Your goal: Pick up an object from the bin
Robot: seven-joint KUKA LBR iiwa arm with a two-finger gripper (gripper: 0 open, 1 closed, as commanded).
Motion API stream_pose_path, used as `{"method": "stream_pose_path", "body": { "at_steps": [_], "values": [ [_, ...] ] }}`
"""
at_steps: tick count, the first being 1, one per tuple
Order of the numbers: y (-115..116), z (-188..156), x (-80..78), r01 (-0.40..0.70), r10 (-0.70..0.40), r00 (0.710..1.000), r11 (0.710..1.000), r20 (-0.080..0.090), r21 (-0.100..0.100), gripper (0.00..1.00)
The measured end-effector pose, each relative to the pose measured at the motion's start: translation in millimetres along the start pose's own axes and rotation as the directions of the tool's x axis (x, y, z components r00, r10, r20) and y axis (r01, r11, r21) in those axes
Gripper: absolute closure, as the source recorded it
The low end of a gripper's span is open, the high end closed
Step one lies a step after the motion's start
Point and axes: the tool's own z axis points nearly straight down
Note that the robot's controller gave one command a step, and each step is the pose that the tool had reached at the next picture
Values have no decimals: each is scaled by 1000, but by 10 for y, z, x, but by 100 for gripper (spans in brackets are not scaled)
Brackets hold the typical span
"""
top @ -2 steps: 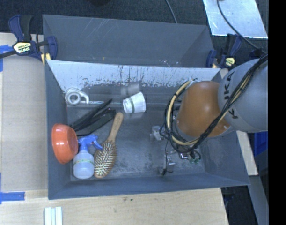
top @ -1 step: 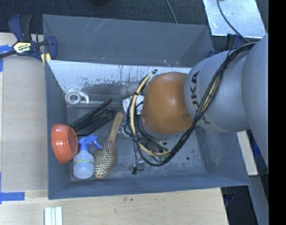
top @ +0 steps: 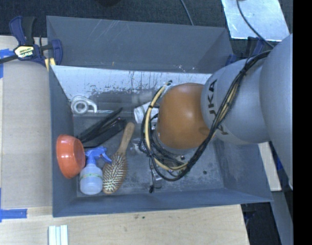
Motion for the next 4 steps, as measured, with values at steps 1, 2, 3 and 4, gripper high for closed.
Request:
{"method": "stream_pose_path", "body": {
  "at_steps": [1,2,3,4],
  "values": [
    [766,293,-601,-1,2,1000,1000,10,-2,0],
    [683,273,-534,-4,4,1000,1000,9,1,100],
    [683,273,-534,-4,4,1000,1000,9,1,100],
    [678,-81,-497,-4,4,1000,1000,-2,3,100]
  ]
}}
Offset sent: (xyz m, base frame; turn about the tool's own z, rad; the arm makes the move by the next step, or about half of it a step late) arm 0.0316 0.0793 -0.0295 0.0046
